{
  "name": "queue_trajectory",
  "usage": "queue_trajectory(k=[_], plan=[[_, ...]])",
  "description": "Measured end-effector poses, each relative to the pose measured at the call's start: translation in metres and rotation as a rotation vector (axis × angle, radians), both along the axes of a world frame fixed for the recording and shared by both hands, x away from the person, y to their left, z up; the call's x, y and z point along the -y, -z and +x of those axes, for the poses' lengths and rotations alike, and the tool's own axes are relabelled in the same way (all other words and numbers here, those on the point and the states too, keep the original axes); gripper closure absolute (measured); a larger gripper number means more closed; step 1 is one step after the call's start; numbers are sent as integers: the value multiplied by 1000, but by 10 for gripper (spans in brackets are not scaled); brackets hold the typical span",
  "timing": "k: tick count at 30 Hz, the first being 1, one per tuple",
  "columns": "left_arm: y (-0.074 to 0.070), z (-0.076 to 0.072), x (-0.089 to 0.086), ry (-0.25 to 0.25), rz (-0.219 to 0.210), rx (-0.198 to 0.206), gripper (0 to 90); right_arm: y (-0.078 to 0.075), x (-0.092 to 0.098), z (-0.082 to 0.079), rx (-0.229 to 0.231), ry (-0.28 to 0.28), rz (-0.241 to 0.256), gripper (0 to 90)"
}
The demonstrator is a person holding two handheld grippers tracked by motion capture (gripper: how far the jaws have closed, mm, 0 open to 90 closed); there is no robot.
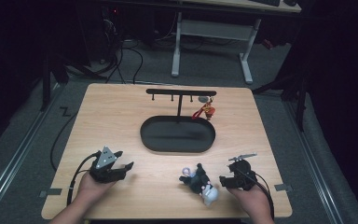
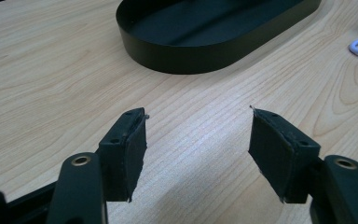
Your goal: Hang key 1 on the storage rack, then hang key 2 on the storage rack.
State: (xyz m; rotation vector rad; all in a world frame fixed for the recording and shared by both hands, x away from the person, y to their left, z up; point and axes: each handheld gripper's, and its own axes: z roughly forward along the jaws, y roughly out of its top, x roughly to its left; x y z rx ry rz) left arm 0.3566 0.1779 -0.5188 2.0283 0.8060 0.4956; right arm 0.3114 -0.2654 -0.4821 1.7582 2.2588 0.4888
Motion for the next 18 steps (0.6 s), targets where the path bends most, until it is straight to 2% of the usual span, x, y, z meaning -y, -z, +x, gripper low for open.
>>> queue_trajectory(k=[3,7,14,18], plan=[[1,1,2,5,2,-2,368,-4,-1,4,-25,-7,-9,359],[1,1,3,12,7,-4,368,-7,-2,10,-70,-12,3,341],[0,-2,2,18,13,-1,364,-10,-7,16,-140,-39,-39,327],[1,-4,-1,15,31,-8,362,-10,-8,17,-184,-40,-56,317]])
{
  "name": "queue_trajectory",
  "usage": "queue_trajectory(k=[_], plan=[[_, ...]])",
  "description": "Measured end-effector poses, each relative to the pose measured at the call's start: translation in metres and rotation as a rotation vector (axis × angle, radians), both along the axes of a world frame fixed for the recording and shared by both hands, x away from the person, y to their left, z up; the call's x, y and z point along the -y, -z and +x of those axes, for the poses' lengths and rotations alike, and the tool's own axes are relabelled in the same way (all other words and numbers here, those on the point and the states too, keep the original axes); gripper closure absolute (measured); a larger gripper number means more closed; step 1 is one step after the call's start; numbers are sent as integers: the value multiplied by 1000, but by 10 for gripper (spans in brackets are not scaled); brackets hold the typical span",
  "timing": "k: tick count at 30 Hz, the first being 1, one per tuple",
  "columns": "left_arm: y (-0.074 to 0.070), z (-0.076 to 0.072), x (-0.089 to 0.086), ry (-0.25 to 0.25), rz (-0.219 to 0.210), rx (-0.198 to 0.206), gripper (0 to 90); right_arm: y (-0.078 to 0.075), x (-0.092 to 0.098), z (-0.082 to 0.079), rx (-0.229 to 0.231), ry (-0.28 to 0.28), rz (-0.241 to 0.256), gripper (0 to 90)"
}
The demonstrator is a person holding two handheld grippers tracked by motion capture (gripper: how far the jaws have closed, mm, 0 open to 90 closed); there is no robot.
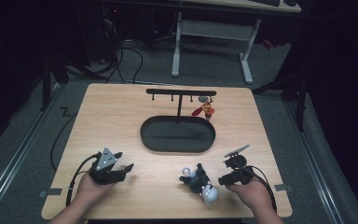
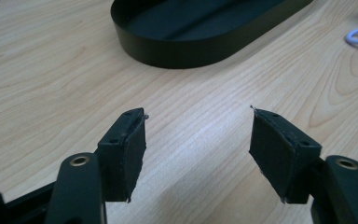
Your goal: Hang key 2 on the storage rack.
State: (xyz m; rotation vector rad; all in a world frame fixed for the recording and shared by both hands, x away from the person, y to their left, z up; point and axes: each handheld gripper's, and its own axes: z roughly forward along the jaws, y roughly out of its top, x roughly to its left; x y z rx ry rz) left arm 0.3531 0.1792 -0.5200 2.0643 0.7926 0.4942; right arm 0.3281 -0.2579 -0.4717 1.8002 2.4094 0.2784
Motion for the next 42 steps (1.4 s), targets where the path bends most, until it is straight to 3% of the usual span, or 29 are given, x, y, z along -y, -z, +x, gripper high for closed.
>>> queue_trajectory(k=[4,6,18,25,32,42], plan=[[0,-2,1,4,2,1,362,-2,-2,3,-63,7,-8,280],[1,-2,2,7,9,-2,361,-5,-4,3,-69,-3,-7,270],[2,-2,4,19,18,-4,358,-33,-17,-5,-22,-53,0,235],[1,-3,4,24,18,-3,357,-48,-37,-13,-2,-78,27,226],[2,-3,5,29,21,-9,355,-39,-52,-17,-21,-127,32,213],[2,-2,4,31,21,-10,356,-11,-64,-18,-59,-166,45,214]])
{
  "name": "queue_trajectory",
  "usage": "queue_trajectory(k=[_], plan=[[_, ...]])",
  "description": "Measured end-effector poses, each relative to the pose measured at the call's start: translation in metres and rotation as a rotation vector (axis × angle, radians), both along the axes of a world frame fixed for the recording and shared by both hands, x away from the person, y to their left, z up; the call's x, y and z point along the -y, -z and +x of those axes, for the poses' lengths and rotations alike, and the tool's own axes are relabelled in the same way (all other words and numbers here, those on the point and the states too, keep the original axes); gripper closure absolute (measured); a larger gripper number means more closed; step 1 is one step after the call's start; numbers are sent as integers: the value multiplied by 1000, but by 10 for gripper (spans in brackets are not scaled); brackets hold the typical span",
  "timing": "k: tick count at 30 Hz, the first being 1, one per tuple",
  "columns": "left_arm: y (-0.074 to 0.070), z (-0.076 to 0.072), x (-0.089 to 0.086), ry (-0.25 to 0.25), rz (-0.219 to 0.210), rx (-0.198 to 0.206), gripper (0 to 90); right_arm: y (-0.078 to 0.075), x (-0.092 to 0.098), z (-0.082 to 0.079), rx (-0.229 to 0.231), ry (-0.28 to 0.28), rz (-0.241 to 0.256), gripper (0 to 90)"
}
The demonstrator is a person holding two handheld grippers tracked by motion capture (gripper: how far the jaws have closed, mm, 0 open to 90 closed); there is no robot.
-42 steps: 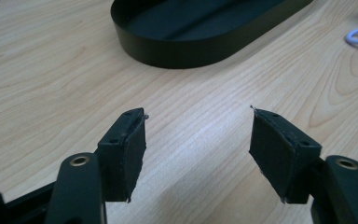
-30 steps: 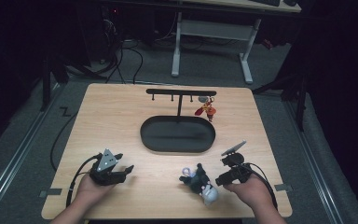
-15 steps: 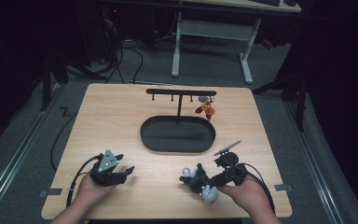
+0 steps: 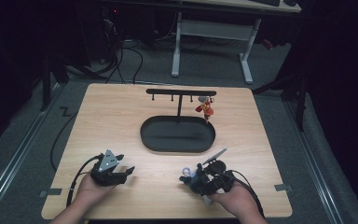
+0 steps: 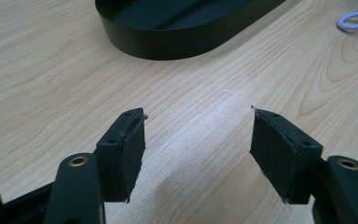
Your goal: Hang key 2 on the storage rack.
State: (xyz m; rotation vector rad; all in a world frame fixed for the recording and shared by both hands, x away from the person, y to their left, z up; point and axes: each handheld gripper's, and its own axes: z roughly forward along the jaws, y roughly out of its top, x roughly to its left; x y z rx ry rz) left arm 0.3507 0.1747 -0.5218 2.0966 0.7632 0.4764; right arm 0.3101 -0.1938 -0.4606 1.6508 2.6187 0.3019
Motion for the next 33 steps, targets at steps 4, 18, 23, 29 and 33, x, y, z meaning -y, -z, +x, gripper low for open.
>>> queue_trajectory(k=[4,18,23,29,33], plan=[[0,0,0,1,3,-2,356,13,-3,-3,-17,-16,-9,225],[1,0,1,3,5,-2,356,18,-6,-7,17,-67,-21,479],[1,0,0,3,8,-4,354,2,-4,-2,38,-52,-7,485],[0,0,-1,-2,3,5,346,-16,0,9,49,-33,2,486],[0,0,-2,-3,3,3,345,-24,1,17,55,-21,10,486]])
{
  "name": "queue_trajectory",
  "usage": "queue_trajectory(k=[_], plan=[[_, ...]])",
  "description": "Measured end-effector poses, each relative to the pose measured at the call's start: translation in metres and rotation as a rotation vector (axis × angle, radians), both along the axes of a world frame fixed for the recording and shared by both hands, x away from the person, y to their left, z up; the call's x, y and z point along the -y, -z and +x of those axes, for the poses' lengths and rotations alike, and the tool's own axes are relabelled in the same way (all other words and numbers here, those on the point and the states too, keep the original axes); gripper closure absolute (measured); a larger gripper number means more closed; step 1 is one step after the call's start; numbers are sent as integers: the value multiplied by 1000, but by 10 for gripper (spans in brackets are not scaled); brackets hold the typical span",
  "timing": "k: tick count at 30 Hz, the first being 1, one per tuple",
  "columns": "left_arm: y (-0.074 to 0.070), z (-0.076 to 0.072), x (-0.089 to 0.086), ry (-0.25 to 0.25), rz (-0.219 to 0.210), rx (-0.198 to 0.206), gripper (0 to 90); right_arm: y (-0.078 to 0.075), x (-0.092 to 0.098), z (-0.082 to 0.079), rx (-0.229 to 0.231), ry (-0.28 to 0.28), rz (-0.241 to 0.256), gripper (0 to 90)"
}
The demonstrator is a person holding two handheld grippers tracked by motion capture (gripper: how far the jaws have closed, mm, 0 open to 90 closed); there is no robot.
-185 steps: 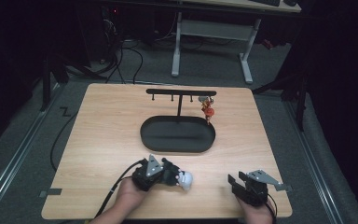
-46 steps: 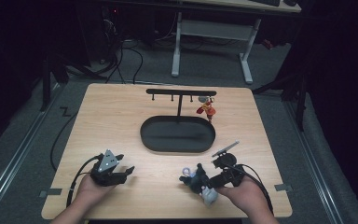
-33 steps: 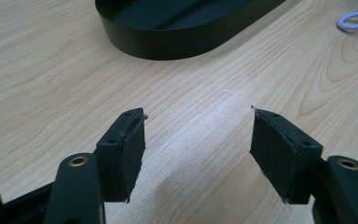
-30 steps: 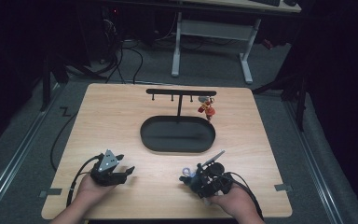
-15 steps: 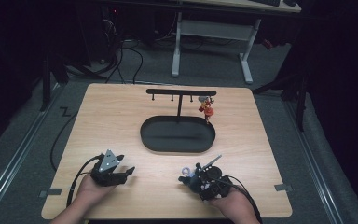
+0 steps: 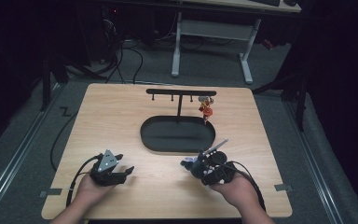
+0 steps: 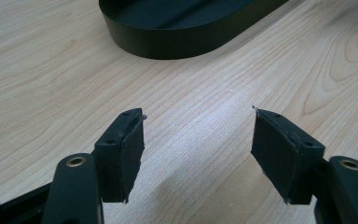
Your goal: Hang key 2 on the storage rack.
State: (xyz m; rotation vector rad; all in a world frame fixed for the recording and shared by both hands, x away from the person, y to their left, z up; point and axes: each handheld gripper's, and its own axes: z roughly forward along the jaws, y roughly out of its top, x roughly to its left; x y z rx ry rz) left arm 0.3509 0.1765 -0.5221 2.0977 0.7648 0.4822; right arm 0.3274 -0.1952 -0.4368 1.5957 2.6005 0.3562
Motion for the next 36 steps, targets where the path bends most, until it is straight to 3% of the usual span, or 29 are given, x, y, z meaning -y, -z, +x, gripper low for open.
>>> queue_trajectory(k=[11,26,36], plan=[[0,1,-1,-7,0,-4,346,-23,4,25,19,34,-5,486],[-1,0,-3,-6,1,-4,349,-50,4,56,31,58,24,485],[-1,1,-2,-6,3,3,343,-67,4,73,49,74,10,485]])
